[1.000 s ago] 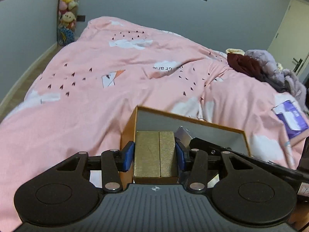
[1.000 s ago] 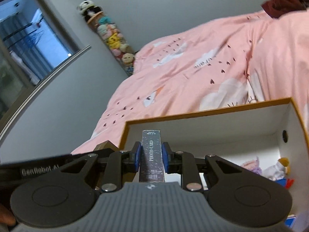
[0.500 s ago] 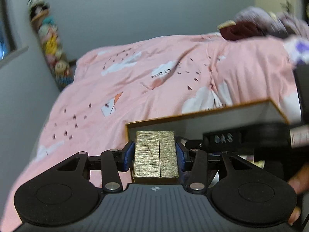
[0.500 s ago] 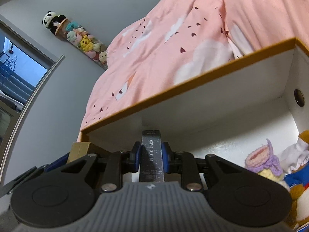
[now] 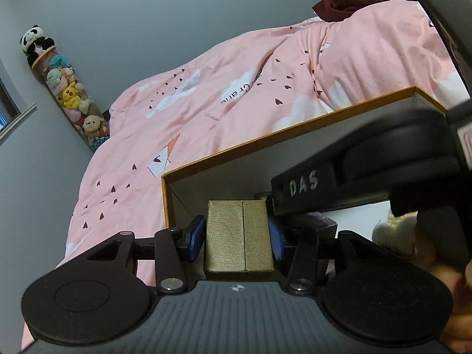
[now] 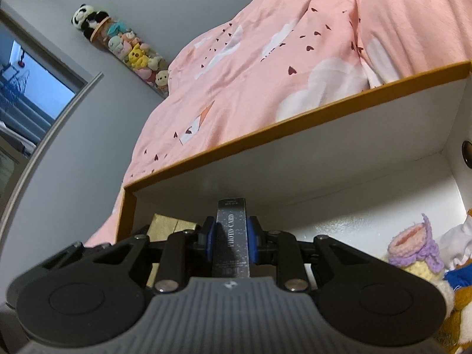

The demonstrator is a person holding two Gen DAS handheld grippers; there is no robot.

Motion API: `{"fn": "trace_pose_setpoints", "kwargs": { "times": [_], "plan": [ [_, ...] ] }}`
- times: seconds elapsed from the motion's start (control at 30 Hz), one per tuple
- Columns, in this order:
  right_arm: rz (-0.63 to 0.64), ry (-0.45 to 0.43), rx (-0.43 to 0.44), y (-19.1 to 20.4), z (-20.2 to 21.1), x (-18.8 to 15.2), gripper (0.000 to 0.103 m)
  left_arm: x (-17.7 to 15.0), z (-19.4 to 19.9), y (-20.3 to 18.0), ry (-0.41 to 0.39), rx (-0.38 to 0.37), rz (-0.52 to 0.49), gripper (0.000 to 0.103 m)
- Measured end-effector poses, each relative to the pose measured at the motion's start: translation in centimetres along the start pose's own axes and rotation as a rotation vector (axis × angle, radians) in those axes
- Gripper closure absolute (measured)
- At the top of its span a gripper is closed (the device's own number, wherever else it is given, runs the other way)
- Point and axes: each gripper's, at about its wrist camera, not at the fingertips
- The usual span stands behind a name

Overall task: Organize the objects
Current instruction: 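Carry the gold box and PHOTO CARD box into the shoebox with both tools, then open the left tool to drop the gold box while right releases the PHOTO CARD box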

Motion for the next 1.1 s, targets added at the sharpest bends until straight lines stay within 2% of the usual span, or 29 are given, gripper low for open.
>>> {"fn": "trace_pose_setpoints", "kwargs": {
  "times": [0.1, 0.37, 0.43, 0.6, 0.73, 0.87, 1.0, 1.1],
  "plan": [
    [0.019, 0.001, -0.006, 0.1, -0.1, -0.2, 0.079, -0.3, 0.0, 0.2, -0.023, -0.007, 0.005, 0.05],
    [0.037, 0.017, -0.012, 0.1, -0.2, -0.1, 0.079, -0.3, 0.6, 1.6, -0.015, -0.059, 0.053, 0.05],
    [0.031, 0.02, -0.016, 0.0, -0.3, 0.0, 0.079, -0.5, 1.4, 2.4, -0.023, -0.051, 0.081, 0.05],
    [0.041, 0.055, -0.049, 0.2, -0.5, 0.2, 0.079, -0.9, 3.1, 4.8, -0.025, -0.118, 0.163, 0.05],
    [0.037, 0.095, -0.073, 0.1, -0.4, 0.5, 0.078, -1.5, 4.3, 6.4, -0.023, -0.095, 0.226, 0.05],
    [-0.036, 0.05, -0.032, -0.8, 0.0, 0.7, 0.079, -2.5, 5.0, 8.2, -0.008, -0.102, 0.306, 0.05],
    [0.015, -0.015, -0.024, 0.4, 0.2, 0.2, 0.079, -3.2, 5.4, 9.9, 0.012, -0.092, 0.381, 0.05],
    [0.055, -0.008, -0.021, 1.5, -0.3, -0.4, 0.079, -3.7, 5.3, 10.5, 0.034, -0.103, 0.425, 0.05]
  ]
}}
Point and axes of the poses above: each gripper's, at about its wrist camera, not at the fingertips, and z roughly against the way its jaws point, y to its left, x to its top, and after that the axes turned 14 degrees about x, right-handed
